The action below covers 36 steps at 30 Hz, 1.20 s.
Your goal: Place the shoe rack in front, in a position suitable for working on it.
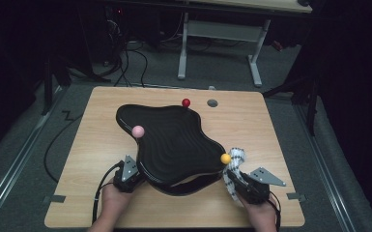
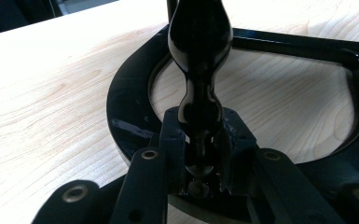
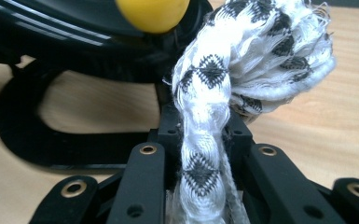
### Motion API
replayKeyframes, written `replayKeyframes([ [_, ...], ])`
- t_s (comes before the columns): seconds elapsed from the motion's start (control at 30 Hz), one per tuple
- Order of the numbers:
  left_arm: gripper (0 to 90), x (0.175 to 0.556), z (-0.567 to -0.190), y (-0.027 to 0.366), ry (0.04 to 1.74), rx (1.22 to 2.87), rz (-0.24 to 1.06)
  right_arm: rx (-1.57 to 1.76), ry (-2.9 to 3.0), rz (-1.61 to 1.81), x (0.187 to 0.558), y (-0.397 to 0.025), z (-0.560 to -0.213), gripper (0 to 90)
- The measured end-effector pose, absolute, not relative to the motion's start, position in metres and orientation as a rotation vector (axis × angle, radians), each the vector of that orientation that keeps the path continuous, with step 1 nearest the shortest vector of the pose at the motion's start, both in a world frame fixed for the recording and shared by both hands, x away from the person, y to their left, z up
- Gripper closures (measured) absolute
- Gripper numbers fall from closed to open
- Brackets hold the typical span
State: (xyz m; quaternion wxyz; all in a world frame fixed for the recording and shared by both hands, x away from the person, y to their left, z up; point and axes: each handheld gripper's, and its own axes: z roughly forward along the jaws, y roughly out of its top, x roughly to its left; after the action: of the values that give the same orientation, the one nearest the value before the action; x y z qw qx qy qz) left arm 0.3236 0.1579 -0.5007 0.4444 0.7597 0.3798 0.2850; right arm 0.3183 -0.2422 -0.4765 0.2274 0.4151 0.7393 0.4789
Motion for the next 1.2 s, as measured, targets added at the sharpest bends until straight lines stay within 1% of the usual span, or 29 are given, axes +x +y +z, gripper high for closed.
replayKeyframes([
  [0.13,73.9,0.323,-0.501,0.157,0.943,1.885,0.71,1.141,2.04,1.341,0.326,-0.243,-0.475,75.0],
  [0.3,73.9,0.323,-0.501,0.157,0.945,1.884,0.712,1.059,2.044,1.366,0.309,-0.243,-0.467,75.0],
  [0.43,73.9,0.322,-0.501,0.156,0.936,1.891,0.71,0.993,2.066,1.392,0.292,-0.236,-0.461,75.1],
  [0.63,73.7,0.322,-0.501,0.156,0.928,1.897,0.714,0.853,2.089,1.447,0.274,-0.209,-0.445,74.5],
  [0.8,74.0,0.321,-0.501,0.155,0.928,1.9,0.713,0.779,2.102,1.471,0.27,-0.192,-0.438,74.6],
  [0.93,73.9,0.32,-0.501,0.154,0.928,1.902,0.72,0.825,2.093,1.459,0.276,-0.201,-0.441,74.8],
  [1.03,73.8,0.32,-0.501,0.154,0.926,1.906,0.721,0.891,2.076,1.407,0.286,-0.218,-0.449,74.3],
  [1.13,73.7,0.319,-0.501,0.152,0.917,1.912,0.721,1.034,2.04,1.383,0.302,-0.237,-0.459,74.0],
  [1.2,73.5,0.319,-0.501,0.152,0.913,1.916,0.723,1.067,2.0,1.383,0.304,-0.242,-0.458,74.0],
])
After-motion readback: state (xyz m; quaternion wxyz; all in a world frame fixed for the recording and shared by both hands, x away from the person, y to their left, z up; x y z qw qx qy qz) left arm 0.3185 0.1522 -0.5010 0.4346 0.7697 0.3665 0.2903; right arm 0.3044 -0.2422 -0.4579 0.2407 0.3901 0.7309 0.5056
